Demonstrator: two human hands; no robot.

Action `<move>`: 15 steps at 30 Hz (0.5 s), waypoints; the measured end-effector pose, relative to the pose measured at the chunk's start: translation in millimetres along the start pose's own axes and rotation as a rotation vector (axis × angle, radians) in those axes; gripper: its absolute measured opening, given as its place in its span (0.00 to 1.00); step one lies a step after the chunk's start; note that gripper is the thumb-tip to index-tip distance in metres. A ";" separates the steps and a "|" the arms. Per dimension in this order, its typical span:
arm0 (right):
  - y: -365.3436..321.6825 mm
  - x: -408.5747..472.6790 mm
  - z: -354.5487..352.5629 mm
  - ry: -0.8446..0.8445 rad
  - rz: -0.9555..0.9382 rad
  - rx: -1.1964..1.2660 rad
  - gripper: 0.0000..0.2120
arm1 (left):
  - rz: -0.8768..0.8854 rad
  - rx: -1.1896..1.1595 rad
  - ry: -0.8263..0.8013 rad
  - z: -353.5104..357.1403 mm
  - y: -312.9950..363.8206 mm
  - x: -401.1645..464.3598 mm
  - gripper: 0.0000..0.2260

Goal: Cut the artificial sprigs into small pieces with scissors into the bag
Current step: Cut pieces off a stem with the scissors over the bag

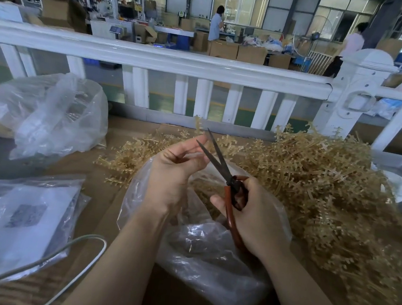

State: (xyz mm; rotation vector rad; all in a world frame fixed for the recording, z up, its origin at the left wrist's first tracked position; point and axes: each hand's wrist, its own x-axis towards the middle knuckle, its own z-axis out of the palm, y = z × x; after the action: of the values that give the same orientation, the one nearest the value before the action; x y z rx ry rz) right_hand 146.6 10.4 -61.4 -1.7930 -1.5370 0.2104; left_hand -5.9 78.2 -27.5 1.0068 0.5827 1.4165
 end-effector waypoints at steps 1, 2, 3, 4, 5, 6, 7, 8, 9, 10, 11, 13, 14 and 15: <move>0.5 0.5 0.7 -0.014 0.015 0.029 0.34 | 0.009 0.013 0.009 -0.5 -0.6 0.4 0.18; 1.8 0.9 1.4 -0.027 0.024 0.048 0.35 | 0.017 0.021 0.013 -0.7 -0.6 0.7 0.18; 3.3 1.2 2.1 -0.033 0.025 0.050 0.37 | 0.026 0.020 0.013 -0.6 -0.2 0.8 0.19; 4.4 1.4 2.6 -0.039 0.022 0.049 0.37 | 0.035 0.012 0.006 -0.5 0.6 0.8 0.18; 5.2 1.5 2.7 -0.045 0.020 0.049 0.38 | 0.047 0.002 -0.008 -0.6 1.2 0.7 0.17; 5.5 1.5 2.9 -0.049 0.018 0.049 0.38 | 0.058 -0.002 -0.024 -0.9 1.9 0.6 0.17; 6.0 1.5 3.3 -0.048 0.017 0.046 0.38 | 0.065 -0.002 -0.039 -1.5 2.2 0.4 0.19; 6.5 1.3 3.5 -0.045 0.016 0.044 0.38 | 0.067 0.000 -0.049 -2.1 2.6 0.3 0.20; 6.6 1.2 3.5 -0.040 0.015 0.042 0.38 | 0.069 0.005 -0.052 -2.8 3.0 0.4 0.21; 6.7 1.1 3.4 -0.034 0.016 0.039 0.38 | 0.069 0.010 -0.054 -3.5 3.2 0.6 0.21; 6.9 0.9 3.0 -0.028 0.019 0.035 0.38 | 0.067 0.017 -0.055 -3.9 3.2 0.6 0.21; 6.8 0.3 2.6 -0.011 0.025 0.012 0.39 | 0.059 0.037 -0.054 -3.3 3.2 0.2 0.21; 6.7 0.0 2.1 0.000 0.027 -0.007 0.39 | 0.054 0.046 -0.053 -2.7 2.9 0.0 0.22; 6.7 -0.3 1.4 0.013 0.028 -0.031 0.39 | 0.049 0.052 -0.051 -2.3 2.1 -0.2 0.22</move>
State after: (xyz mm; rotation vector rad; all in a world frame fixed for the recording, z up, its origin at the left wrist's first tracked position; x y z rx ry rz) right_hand 151.0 10.8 -66.7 -1.8375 -1.5149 0.1894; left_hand -8.9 78.2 -26.9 1.1021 0.5632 1.4208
